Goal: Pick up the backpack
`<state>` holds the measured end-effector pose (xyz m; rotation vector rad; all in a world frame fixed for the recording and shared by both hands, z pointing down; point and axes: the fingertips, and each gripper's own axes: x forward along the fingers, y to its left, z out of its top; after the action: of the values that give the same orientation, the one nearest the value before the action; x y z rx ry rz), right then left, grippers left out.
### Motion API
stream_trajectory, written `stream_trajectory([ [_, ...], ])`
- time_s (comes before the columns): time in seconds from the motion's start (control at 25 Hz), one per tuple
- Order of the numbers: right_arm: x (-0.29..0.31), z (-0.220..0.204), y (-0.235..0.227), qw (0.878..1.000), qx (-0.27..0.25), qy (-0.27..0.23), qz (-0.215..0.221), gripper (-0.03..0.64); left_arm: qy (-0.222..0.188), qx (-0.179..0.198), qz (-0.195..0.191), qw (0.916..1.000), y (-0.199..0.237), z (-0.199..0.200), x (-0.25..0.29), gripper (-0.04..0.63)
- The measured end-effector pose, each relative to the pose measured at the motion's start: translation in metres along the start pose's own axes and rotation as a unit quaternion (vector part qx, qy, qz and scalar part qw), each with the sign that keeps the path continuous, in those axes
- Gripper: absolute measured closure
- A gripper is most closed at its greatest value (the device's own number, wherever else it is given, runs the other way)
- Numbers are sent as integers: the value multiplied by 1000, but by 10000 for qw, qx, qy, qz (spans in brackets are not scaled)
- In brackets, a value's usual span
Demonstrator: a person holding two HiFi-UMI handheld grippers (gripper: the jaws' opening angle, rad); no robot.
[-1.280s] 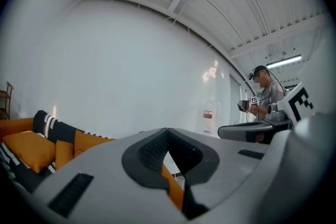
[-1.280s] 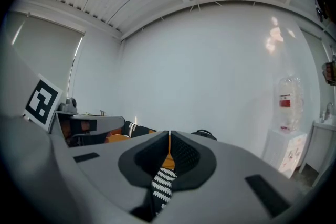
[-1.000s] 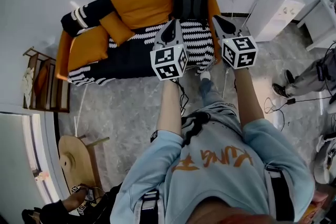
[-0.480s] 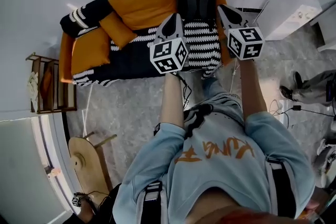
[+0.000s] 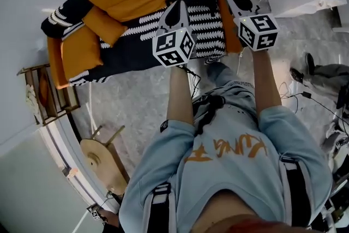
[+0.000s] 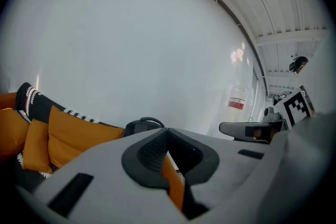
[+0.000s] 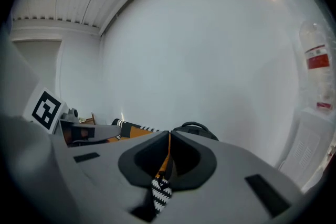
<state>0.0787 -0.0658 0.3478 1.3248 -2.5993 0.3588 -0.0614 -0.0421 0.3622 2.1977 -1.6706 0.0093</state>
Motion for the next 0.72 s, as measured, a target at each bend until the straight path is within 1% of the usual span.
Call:
stream_trajectory([
  [0.16,25,1,-29,9997,231,28,-5,588,173,-39,-63,9998,1,-4,35,574],
  [0.24,37,-1,-32,9995,300,58,45,588,242,-74,-66,9997,7,-6,44,574],
  [0.36,53,-19,-20,9985,400,274,250,588,408,-234,13,9989,25,-17,49,572],
  [0.48,71,-42,-5,9968,458,542,379,588,628,-408,52,9972,46,-36,56,572],
  [0.6,89,-56,6,9955,406,771,372,588,862,-523,37,9949,67,-51,70,572],
  [0.72,102,-65,8,9945,494,885,257,588,977,-504,-42,9939,78,-54,80,572],
])
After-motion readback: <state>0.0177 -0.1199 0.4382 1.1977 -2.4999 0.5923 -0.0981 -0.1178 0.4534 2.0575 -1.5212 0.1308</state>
